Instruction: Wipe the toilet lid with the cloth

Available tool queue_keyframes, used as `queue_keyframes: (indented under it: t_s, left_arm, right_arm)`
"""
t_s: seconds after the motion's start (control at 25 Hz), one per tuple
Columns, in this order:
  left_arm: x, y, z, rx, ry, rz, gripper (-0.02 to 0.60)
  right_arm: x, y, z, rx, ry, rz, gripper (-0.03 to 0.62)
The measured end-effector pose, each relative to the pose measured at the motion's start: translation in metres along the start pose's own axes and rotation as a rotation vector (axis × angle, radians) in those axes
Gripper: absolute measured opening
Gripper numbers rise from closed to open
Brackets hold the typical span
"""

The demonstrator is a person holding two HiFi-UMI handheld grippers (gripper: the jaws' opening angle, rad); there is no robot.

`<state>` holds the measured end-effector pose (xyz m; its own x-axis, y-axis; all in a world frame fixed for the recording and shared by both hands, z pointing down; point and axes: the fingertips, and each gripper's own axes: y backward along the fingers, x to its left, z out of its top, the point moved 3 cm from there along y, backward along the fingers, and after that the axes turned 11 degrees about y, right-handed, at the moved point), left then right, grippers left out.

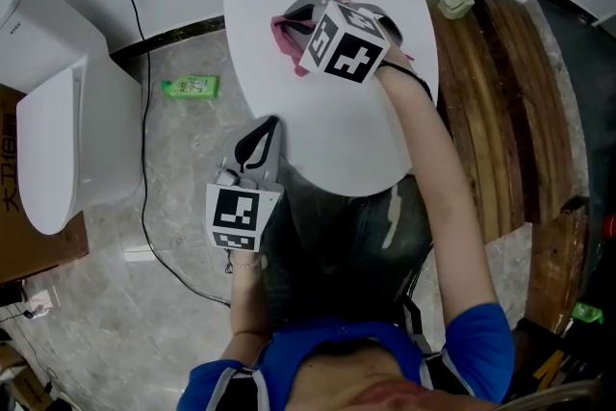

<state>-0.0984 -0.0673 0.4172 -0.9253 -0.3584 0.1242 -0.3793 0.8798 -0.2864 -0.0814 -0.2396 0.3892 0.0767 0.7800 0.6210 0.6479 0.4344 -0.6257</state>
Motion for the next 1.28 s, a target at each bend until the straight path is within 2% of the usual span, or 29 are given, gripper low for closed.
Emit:
queue_keyframes:
  t_s: [1.28]
  left_arm:
    - [0.0,0.0,0.001,-0.01,0.009,-0.014,0.003]
  right_arm:
    - [-0.016,0.032,-0.06,0.024,-0.102,-0.036,0.008]
